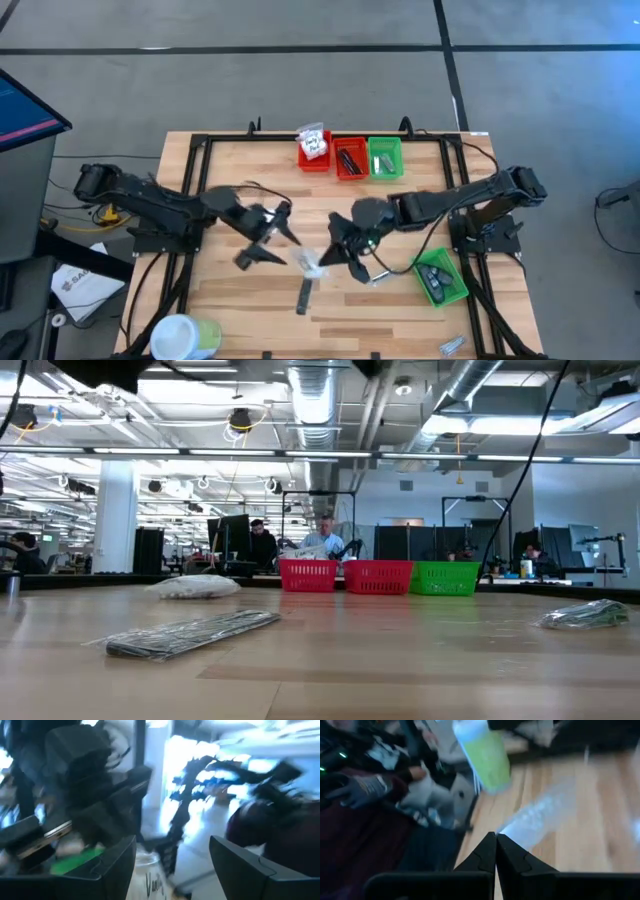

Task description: Pick & Place Travel size toiletries

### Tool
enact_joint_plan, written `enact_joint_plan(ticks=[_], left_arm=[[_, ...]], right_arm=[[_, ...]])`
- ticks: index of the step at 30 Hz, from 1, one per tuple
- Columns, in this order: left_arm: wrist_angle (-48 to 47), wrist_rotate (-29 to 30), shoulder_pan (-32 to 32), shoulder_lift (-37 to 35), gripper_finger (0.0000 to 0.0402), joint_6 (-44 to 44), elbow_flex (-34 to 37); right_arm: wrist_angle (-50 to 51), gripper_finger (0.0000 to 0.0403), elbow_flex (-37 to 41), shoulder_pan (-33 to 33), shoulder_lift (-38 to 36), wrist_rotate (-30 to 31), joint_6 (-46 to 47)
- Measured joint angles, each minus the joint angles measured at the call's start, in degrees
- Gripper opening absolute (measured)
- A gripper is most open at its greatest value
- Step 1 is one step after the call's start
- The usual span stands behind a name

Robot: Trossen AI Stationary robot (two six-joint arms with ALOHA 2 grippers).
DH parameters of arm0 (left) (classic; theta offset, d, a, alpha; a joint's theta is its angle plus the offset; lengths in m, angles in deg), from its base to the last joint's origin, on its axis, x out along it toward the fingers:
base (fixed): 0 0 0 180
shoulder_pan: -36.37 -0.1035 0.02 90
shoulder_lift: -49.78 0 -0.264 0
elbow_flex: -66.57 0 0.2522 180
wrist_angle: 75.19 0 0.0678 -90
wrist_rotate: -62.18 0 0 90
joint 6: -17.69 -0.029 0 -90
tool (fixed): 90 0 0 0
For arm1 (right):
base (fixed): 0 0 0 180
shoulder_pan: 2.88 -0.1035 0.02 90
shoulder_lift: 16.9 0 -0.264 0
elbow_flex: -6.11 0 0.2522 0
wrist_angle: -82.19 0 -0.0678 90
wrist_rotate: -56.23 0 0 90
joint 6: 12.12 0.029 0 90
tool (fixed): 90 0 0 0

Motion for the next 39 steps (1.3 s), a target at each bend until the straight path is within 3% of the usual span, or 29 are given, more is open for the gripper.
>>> enact_joint_plan(ticks=[5, 10, 23, 31, 39], left_arm=[[-3.8, -1.4, -1.1, -6.8, 0.0246, -0.2, 0.0], [-16.2, 6.6, -2.4, -8.9, 0.0242, -3.5, 0.0], [-16.8, 7.2, -3.5, 8.8, 0.0237, -9.3, 0.0], [-7.9, 4.5, -2.1, 14.0, 0.0235, -6.3, -0.1], [-9.5, 7.7, -1.7, 13.5, 0.0235, -10.6, -1.6]], right_arm=[[1.3, 0.0, -6.2, 0.3, 0.0, 0.0, -6.1], [7.5, 0.0, -6.3, 0.2, 0.0, -0.1, -6.3], [21.4, 0.0, -6.0, 0.2, 6.7, 1.6, -4.7], [20.7, 0.0, -6.5, 1.6, 10.1, -0.5, -6.3], [20.1, 0.0, -6.6, 1.5, 10.3, -1.3, -5.8]])
